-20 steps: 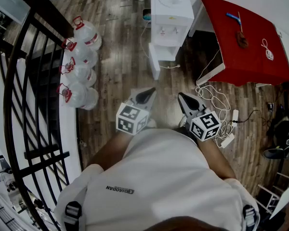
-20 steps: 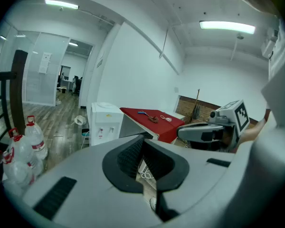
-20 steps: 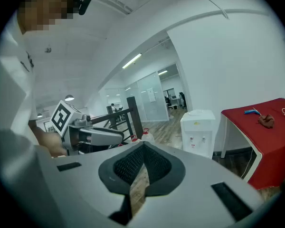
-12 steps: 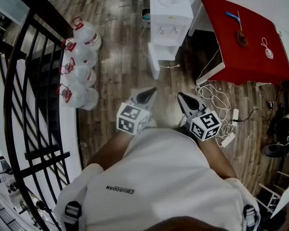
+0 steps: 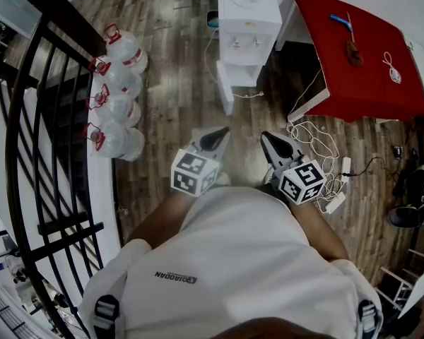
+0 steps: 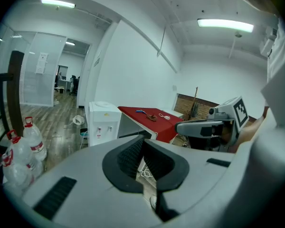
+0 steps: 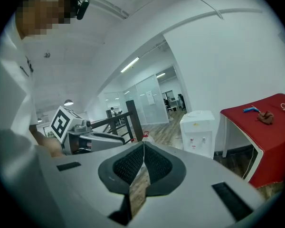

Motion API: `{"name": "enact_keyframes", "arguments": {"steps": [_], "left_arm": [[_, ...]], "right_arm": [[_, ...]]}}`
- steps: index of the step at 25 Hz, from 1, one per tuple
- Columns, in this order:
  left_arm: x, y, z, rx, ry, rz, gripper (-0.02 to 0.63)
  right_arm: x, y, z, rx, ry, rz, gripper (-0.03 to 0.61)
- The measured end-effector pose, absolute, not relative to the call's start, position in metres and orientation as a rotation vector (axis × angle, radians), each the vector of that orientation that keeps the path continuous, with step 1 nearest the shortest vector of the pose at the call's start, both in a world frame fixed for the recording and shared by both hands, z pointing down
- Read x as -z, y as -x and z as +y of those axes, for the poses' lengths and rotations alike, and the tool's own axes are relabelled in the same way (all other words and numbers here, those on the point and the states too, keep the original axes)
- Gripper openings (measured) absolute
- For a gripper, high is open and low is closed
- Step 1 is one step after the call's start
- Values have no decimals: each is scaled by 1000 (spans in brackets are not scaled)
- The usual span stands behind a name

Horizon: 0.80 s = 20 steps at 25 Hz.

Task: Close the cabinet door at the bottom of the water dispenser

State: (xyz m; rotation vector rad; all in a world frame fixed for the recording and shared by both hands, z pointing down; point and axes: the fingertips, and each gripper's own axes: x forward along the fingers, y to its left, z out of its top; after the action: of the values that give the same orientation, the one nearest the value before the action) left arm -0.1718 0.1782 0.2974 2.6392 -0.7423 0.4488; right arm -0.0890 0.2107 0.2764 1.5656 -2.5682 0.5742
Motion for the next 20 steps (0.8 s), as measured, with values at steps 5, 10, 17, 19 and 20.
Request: {"name": "enact_keyframes", "arguments": {"steps": [5, 10, 17, 19, 20], "left_arm": [[-299, 168, 178, -444, -2632, -756, -5], [-303, 160, 177, -448, -2621, -779, -5], [-305, 128, 175, -453, -2601, -825, -5], [-304, 113, 174, -449, -2595, -839, -5], [-303, 105, 174, -446, -2592, -846, -5]], "right_arm": [[-280, 87, 213, -581, -1535, -2573, 21], [-284, 78, 211, -591, -1525, -2585, 21], [-286, 43, 208, -582, -1486, -2606, 21], [-285, 30, 206, -585, -1463, -2614, 21], [-285, 22, 205, -585, -1450, -2620, 21]]}}
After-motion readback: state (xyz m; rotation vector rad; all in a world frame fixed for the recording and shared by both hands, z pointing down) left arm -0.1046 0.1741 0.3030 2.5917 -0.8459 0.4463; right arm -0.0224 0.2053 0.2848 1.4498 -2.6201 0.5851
